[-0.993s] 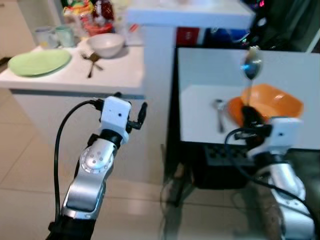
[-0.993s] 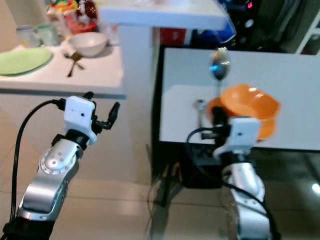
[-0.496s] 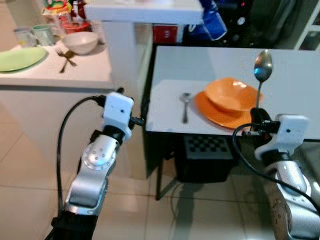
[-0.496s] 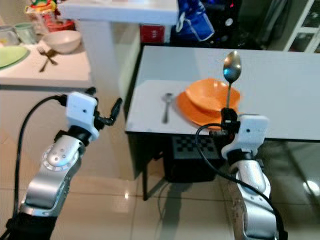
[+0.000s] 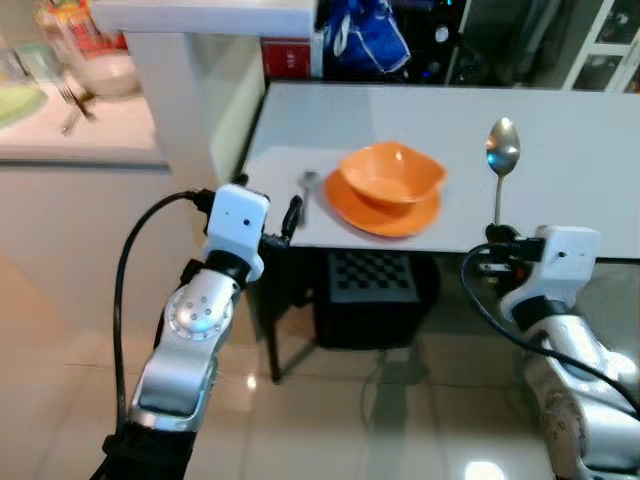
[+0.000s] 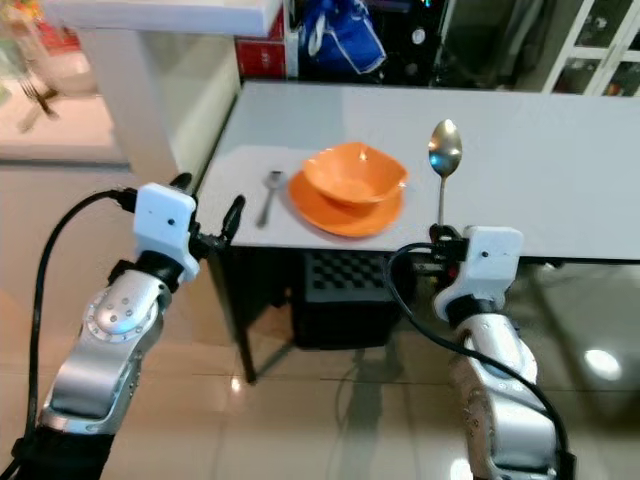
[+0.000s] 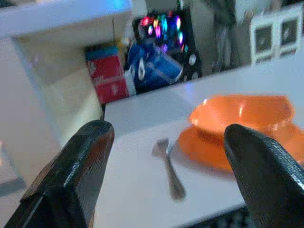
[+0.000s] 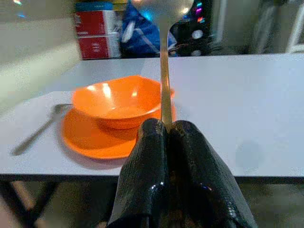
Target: Setting the table
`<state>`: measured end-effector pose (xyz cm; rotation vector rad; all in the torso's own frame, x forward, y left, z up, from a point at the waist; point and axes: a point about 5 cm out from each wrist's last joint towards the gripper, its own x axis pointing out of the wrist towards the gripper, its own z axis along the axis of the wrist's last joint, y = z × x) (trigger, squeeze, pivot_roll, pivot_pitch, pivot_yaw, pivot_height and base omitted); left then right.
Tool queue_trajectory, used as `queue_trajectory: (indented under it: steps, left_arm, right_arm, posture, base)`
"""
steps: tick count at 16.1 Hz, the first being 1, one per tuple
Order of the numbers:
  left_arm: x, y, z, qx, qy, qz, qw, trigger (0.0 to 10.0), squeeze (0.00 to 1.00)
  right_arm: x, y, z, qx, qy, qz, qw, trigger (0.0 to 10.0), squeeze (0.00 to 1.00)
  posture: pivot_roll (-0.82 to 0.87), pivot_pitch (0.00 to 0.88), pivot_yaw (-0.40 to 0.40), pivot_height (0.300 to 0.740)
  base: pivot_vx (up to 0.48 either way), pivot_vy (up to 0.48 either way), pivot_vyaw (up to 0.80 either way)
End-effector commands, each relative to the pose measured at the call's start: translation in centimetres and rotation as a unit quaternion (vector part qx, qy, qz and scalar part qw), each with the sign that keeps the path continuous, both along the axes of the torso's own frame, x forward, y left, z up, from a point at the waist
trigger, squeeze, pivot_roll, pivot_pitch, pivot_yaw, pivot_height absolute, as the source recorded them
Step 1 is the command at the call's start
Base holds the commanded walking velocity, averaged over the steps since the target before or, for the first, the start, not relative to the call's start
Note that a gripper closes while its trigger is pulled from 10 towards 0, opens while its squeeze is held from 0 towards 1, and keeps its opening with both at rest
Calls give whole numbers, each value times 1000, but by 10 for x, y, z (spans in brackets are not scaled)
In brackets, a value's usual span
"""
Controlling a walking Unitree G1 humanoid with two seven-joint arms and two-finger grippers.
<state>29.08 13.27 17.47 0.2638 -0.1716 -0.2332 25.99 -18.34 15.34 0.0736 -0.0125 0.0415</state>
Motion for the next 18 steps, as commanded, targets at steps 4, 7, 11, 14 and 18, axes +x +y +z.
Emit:
queue_trajectory:
  steps: [4,7,11,14,18]
  left_arm:
    - [1,6,4,5,-2,17,1000,10000,0]
    - [4,4,4,-14,2,47,999,10000,0]
    - [8,10,13,-15,-15,78,997,10000,0]
    - [7,2,17,-25,-14,49,998,10000,0]
    - [6,4,16,-25,-8,38,999,10000,0]
  right_arm:
    - [-2,9,2,21,8,5,1000,10000,0]
    - [0,8,-1,18,30,15,999,10000,0]
    - [0,3,-6,36,62,5,997,10000,0]
    - [2,14,-6,37,67,31,997,10000,0]
    - [5,17,-5,43,68,28,996,10000,0]
  posture:
    - [-21,0,20,740]
    - [-26,0,12,740]
    - [-33,0,7,740]
    - [-20,0,-1,740]
    - [-14,0,-2,740]
  base:
    - [0,-391,0]
    - [0,-259,0]
    - [0,0,0]
    - [0,0,0]
    - [304,0,0]
